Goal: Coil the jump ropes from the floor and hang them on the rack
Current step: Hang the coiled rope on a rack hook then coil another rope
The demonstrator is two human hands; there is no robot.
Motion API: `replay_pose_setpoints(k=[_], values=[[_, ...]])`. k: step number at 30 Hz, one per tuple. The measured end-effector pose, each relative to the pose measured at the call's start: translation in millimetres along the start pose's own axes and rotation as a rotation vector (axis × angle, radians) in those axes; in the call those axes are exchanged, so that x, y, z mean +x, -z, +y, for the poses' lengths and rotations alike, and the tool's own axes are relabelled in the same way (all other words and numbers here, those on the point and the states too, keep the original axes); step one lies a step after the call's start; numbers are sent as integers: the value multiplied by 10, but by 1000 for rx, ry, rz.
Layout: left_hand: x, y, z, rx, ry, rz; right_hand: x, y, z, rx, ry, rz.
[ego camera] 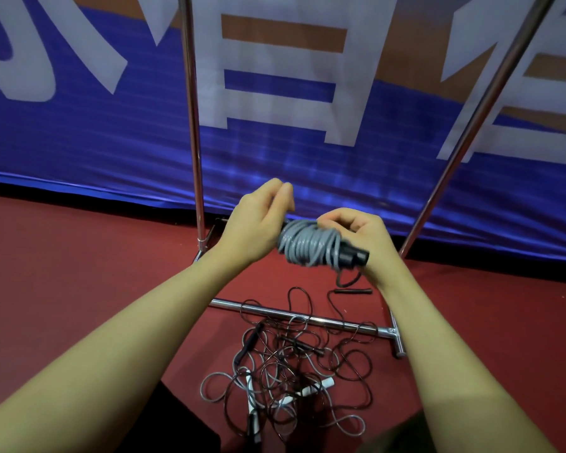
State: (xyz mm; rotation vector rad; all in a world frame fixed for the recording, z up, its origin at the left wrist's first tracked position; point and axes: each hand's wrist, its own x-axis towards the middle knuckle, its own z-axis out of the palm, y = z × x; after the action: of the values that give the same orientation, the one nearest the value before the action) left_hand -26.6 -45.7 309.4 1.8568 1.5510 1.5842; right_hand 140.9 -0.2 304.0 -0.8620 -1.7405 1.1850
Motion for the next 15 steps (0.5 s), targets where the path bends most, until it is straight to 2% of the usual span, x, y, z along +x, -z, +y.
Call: replay_pose_setpoints(k=[2, 6, 10, 15], values=[[66, -60, 15, -185, 195, 85, 9, -22, 7, -42, 44, 11], [176, -180, -38, -329, 595, 180, 6, -141, 60, -86, 17, -21], [222, -181, -179, -405, 740, 291, -16, -274, 104, -143, -51, -154], [244, -149, -375, -275, 824, 362, -41, -381, 138, -361, 11, -270]])
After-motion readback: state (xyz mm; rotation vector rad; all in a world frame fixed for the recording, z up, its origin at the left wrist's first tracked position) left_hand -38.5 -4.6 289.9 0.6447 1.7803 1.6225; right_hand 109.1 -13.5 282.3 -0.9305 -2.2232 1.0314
